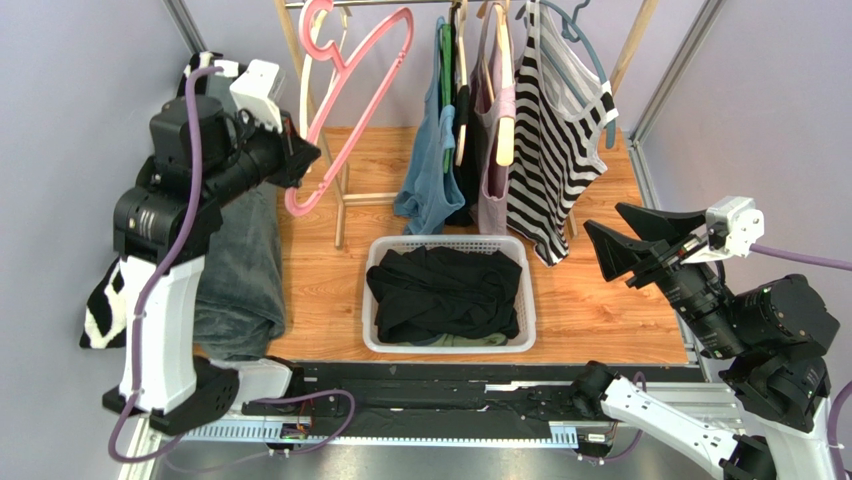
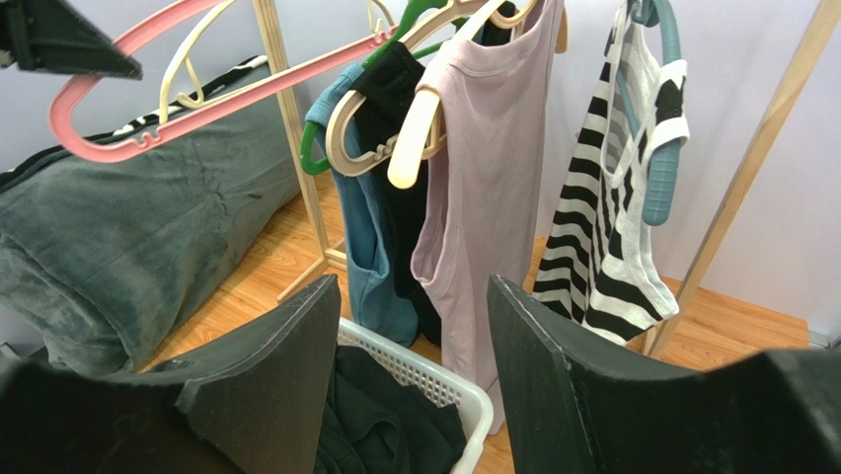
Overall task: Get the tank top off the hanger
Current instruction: Place the hanger at the clothesline.
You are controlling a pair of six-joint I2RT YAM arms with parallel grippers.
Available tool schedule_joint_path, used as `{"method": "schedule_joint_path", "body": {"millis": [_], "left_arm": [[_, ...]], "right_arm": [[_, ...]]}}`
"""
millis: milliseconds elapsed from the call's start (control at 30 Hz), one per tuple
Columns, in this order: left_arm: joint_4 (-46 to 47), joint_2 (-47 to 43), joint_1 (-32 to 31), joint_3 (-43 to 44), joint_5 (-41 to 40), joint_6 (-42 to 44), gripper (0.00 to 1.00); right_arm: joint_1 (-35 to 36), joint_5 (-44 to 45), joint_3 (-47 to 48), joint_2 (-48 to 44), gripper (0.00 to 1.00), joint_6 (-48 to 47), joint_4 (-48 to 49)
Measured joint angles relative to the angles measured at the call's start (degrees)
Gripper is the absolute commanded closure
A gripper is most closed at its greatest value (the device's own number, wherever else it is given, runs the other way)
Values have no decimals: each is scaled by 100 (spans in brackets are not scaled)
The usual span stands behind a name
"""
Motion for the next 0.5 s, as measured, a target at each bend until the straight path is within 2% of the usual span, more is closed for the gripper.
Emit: {"method": "schedule_joint_path", "body": {"millis": [333, 500], "left_arm": [[-442, 1539, 4, 1886, -479, -109, 100], [-514, 1921, 4, 2214, -623, -103, 100]], "right_arm": [[0, -114, -61, 66, 39, 66, 13], [0, -188, -203, 66, 39, 96, 24]]}}
